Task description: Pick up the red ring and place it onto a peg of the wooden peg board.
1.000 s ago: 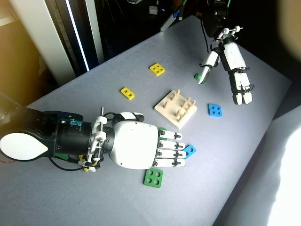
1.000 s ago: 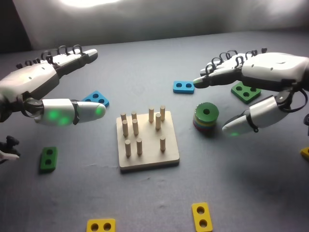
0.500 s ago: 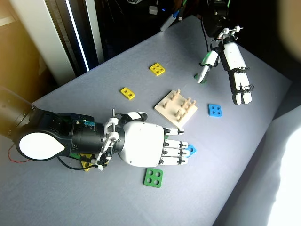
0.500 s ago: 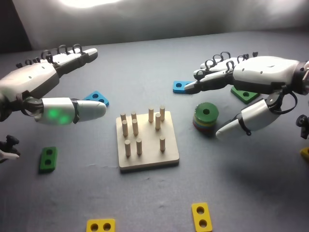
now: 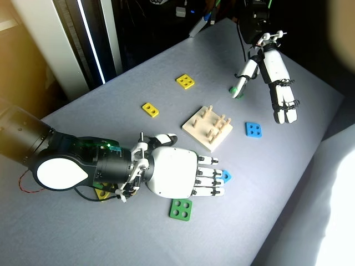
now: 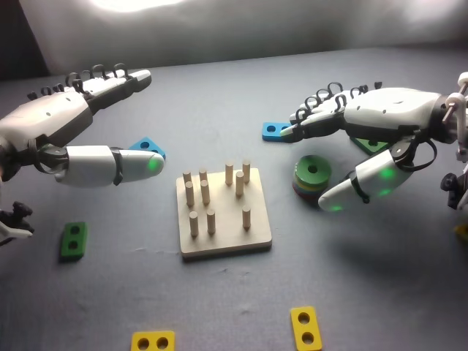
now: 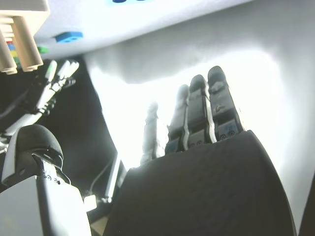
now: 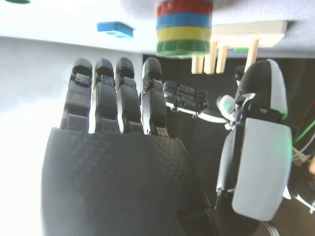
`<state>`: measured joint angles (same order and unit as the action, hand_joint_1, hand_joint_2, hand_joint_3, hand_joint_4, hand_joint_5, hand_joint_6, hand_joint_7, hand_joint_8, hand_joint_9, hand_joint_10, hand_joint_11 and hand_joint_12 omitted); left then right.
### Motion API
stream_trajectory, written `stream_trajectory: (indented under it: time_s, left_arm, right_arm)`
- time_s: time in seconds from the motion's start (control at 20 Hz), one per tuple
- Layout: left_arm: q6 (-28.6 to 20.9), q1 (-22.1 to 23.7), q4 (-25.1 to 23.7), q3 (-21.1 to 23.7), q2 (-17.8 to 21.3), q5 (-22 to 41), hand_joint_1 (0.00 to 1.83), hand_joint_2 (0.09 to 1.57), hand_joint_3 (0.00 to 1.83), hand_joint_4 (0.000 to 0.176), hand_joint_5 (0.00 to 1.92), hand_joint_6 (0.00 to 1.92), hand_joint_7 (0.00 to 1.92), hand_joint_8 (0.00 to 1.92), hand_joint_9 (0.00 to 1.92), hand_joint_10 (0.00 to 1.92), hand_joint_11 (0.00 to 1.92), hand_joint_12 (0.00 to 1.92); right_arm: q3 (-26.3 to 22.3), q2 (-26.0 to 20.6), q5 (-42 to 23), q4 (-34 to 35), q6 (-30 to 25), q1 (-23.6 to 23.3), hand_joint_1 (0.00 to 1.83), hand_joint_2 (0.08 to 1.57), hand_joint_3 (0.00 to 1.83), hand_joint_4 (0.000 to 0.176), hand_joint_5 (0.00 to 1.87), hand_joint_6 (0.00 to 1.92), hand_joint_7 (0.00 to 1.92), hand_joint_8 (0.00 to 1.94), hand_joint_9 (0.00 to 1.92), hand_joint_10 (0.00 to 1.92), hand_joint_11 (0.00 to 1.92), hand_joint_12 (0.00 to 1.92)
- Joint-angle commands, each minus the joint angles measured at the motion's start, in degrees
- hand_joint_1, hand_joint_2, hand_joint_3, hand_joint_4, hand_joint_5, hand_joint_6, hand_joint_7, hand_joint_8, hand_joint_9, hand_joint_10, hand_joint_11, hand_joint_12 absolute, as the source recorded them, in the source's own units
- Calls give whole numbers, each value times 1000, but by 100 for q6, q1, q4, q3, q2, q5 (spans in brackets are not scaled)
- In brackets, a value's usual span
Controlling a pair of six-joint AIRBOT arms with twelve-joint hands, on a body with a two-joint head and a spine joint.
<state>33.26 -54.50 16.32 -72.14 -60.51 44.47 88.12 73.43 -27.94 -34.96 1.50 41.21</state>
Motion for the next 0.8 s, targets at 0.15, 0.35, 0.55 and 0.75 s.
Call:
stream_trajectory:
  time_s: [0.15,0.35,0.55,0.75]
  left_arm:
    - [-49,88,-6,-37,-3,666,400,992,5,176,72,1,0,0,0,0,0,0]
    - [-57,93,-8,-37,-1,666,408,995,3,176,80,4,0,0,0,0,0,0]
    - [-67,118,-32,-37,-1,669,421,997,3,176,86,5,0,0,0,0,0,0]
    - [-77,131,-47,-37,-3,670,417,1000,2,176,81,1,0,0,0,0,0,0]
  right_arm:
    - [31,17,-419,183,-44,-116,715,938,10,50,361,12,196,15,73,15,0,0]
    - [31,36,-412,183,-44,-114,726,938,6,54,379,16,203,12,67,10,0,0]
    - [46,73,-376,157,-44,-112,715,922,0,20,362,4,194,3,82,12,19,9]
    - [58,104,-289,70,-45,-113,730,923,0,37,422,24,213,10,91,12,31,19]
